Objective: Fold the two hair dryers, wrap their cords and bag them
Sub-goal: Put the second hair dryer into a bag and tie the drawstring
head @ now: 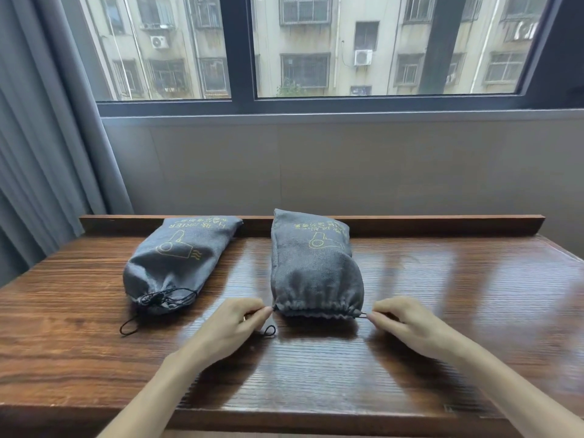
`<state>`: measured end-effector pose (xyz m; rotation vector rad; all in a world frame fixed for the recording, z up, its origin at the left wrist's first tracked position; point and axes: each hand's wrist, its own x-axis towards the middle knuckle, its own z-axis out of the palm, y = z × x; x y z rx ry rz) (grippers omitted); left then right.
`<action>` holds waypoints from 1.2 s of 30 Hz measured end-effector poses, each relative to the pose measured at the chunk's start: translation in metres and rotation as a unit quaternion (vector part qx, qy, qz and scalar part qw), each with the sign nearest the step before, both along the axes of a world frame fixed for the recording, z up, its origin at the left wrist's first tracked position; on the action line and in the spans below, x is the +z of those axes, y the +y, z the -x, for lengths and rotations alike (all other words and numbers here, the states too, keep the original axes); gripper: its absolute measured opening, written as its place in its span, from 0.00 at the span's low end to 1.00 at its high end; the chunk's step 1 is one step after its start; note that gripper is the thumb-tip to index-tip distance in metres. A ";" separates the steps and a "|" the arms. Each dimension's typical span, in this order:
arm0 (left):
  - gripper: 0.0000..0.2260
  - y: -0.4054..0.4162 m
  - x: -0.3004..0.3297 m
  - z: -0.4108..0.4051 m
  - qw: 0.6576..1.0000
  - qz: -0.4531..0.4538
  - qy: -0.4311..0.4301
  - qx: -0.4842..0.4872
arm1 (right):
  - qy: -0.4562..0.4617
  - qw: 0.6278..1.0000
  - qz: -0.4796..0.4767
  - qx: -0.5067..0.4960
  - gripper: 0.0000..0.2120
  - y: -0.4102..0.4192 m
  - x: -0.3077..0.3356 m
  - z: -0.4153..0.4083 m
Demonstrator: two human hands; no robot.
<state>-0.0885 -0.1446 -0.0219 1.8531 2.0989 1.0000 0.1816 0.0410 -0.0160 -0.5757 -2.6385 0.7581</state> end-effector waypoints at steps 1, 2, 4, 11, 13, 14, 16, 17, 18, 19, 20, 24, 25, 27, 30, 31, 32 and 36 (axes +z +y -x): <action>0.20 -0.002 -0.001 -0.001 1.000 -0.005 -0.009 0.013 | 0.008 1.000 -0.016 0.000 0.19 -0.002 0.001 -0.001; 0.20 -0.003 0.000 -0.003 0.999 -0.008 -0.027 0.028 | 0.013 0.999 -0.033 -0.003 0.18 -0.005 0.003 -0.001; 0.20 -0.007 0.005 -0.012 0.995 -0.005 -0.086 0.043 | -0.003 0.997 -0.073 -0.006 0.19 -0.012 0.007 -0.003; 0.13 -0.009 0.020 -0.071 0.946 -0.069 -0.313 0.053 | -0.063 0.932 -0.357 0.010 0.16 -0.049 0.040 0.000; 0.12 -0.003 0.018 -0.089 0.942 -0.085 -0.321 0.048 | -0.082 0.937 -0.337 0.052 0.17 -0.059 0.053 0.011; 0.12 0.000 0.016 -0.097 0.945 -0.093 -0.311 0.046 | -0.082 0.942 -0.316 0.072 0.17 -0.063 0.058 0.016; 0.17 0.006 0.013 -0.110 0.952 -0.109 -0.284 0.039 | -0.078 0.950 -0.287 0.094 0.17 -0.068 0.062 0.029; 0.17 0.008 0.011 -0.115 0.954 -0.119 -0.274 0.037 | -0.087 0.955 -0.265 0.099 0.16 -0.068 0.064 0.035; 0.16 0.010 0.010 -0.119 0.955 -0.129 -0.265 0.039 | -0.096 0.962 -0.235 0.106 0.15 -0.067 0.066 0.039; 0.15 0.010 0.008 -0.122 0.954 -0.138 -0.261 0.043 | -0.101 0.968 -0.203 0.112 0.13 -0.066 0.068 0.042; 0.14 0.010 0.007 -0.123 0.952 -0.143 -0.265 0.045 | -0.104 0.972 -0.174 0.117 0.12 -0.065 0.070 0.044; 0.11 0.008 0.005 -0.123 0.941 -0.123 -0.314 0.012 | -0.120 0.976 -0.138 0.119 0.11 -0.062 0.077 0.046; 0.10 0.008 0.006 -0.123 0.937 -0.122 -0.328 0.002 | -0.120 0.975 -0.142 0.117 0.11 -0.061 0.078 0.046; 0.08 0.009 0.006 -0.123 0.925 -0.125 -0.357 -0.020 | -0.126 0.974 -0.147 0.117 0.12 -0.061 0.083 0.049; 0.11 0.009 0.006 -0.125 0.912 -0.130 -0.386 -0.036 | -0.142 0.969 -0.164 0.116 0.12 -0.061 0.093 0.057; 0.11 0.009 0.007 -0.127 0.909 -0.139 -0.393 -0.031 | -0.147 0.968 -0.168 0.111 0.12 -0.061 0.096 0.060; 0.10 0.009 0.008 -0.129 0.905 -0.147 -0.399 -0.025 | -0.150 0.968 -0.173 0.103 0.12 -0.063 0.099 0.063; 0.11 0.007 0.014 -0.135 0.890 -0.141 -0.435 0.006 | -0.168 0.964 -0.188 0.087 0.10 -0.070 0.108 0.072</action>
